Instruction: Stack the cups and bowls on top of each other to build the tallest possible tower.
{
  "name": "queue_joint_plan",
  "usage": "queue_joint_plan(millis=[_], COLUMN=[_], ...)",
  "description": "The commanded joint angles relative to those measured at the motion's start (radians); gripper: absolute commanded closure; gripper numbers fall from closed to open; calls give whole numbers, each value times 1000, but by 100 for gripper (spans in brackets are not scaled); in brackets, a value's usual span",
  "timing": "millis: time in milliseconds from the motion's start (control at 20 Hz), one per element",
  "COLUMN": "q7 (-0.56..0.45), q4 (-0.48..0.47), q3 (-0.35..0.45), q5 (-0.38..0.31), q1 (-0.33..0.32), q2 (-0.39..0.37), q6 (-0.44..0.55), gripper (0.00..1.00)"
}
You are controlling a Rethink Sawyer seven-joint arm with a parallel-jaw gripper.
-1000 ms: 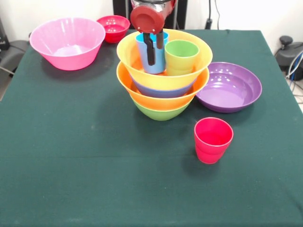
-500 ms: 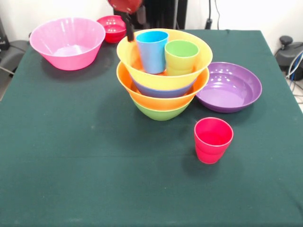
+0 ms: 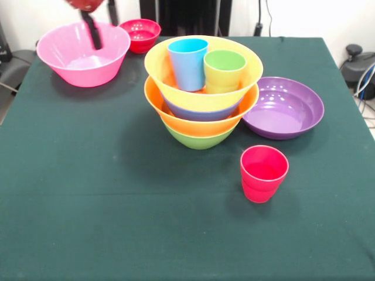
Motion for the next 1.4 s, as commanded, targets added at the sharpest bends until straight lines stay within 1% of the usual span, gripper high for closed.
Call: queue_joint_plan(millis=[50, 250, 350, 550, 700, 950, 1150, 1300, 1400], q7=[-374, -372, -369, -394, -409, -432, -424, -414, -408], q4=[-71, -85, -92, -107, -115, -162, -188, -204, -198], q3=[123, 130, 126, 116, 114, 85, 60, 48, 45], q5=[-162, -180, -189, -216, -238, -290, -336, -365, -378], q1=[-36, -42, -39, -42, -47, -39, -25, -14, -10], q2=[142, 168, 175, 195, 210, 232, 245, 244, 232], q6=[-6, -5, 10, 50, 55, 123, 168, 200, 221], gripper=[0, 0, 0, 0, 0, 0, 0, 0, 0])
